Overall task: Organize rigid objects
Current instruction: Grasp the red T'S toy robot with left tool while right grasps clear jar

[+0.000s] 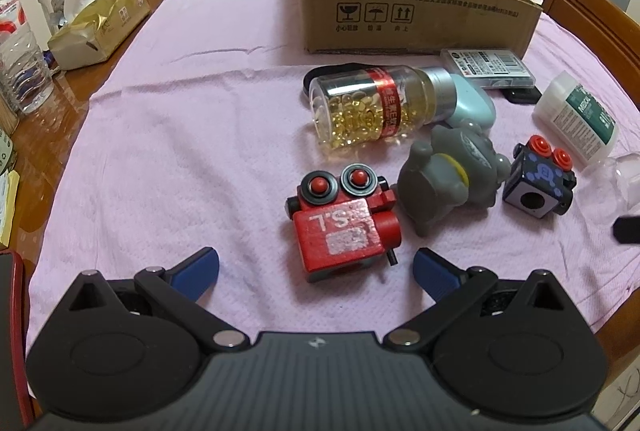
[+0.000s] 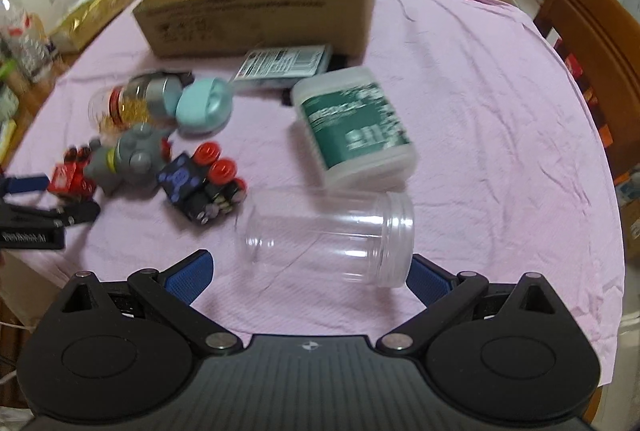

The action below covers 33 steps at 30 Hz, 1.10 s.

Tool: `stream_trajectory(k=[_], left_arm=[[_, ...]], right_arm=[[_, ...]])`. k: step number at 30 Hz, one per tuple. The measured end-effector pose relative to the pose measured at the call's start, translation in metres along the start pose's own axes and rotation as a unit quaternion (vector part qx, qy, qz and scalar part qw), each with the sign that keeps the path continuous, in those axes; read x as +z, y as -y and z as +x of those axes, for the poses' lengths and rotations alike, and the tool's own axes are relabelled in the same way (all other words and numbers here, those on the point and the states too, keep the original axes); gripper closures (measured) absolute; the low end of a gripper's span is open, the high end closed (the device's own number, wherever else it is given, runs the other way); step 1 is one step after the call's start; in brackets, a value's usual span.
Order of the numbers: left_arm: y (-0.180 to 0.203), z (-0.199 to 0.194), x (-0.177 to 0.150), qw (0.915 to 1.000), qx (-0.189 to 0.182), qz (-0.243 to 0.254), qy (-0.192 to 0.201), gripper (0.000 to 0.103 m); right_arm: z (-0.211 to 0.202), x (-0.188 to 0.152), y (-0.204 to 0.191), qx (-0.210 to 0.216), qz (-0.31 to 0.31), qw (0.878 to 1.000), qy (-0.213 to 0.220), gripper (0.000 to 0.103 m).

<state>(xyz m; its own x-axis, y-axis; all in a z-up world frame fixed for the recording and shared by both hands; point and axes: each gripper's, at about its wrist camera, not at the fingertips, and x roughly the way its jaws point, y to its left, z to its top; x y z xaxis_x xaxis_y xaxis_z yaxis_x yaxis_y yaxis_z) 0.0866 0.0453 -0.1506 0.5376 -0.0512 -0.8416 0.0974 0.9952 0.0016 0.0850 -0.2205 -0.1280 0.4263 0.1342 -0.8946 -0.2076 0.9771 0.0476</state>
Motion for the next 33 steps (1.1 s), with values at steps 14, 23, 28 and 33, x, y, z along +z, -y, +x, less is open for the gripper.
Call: stream_trajectory(k=[14,23,28,33], left_arm=[[0.002,0.002,0.016,1.0000,0.003,-0.005,-0.005,0.016],[-0.011,-0.004,0.011,0.9992,0.020,0.034,-0.003,0.024],[-0.006,-0.003,0.016,0.9984,-0.010,0.055,0.006,0.045],[-0.005,0.000,0.021,0.9983,-0.017,0.056,0.006,0.046]], right_arm=[[0.027,-0.009,-0.009,-0.035,-0.008,0.999,-0.003,0.000],[0.023,-0.019,-0.010,-0.038,-0.005,0.999,0.024,0.000],[0.023,-0.018,-0.010,-0.038,-0.005,0.999,0.024,0.000],[0.024,-0.019,-0.010,-0.038,-0.004,0.999,0.027,0.000]])
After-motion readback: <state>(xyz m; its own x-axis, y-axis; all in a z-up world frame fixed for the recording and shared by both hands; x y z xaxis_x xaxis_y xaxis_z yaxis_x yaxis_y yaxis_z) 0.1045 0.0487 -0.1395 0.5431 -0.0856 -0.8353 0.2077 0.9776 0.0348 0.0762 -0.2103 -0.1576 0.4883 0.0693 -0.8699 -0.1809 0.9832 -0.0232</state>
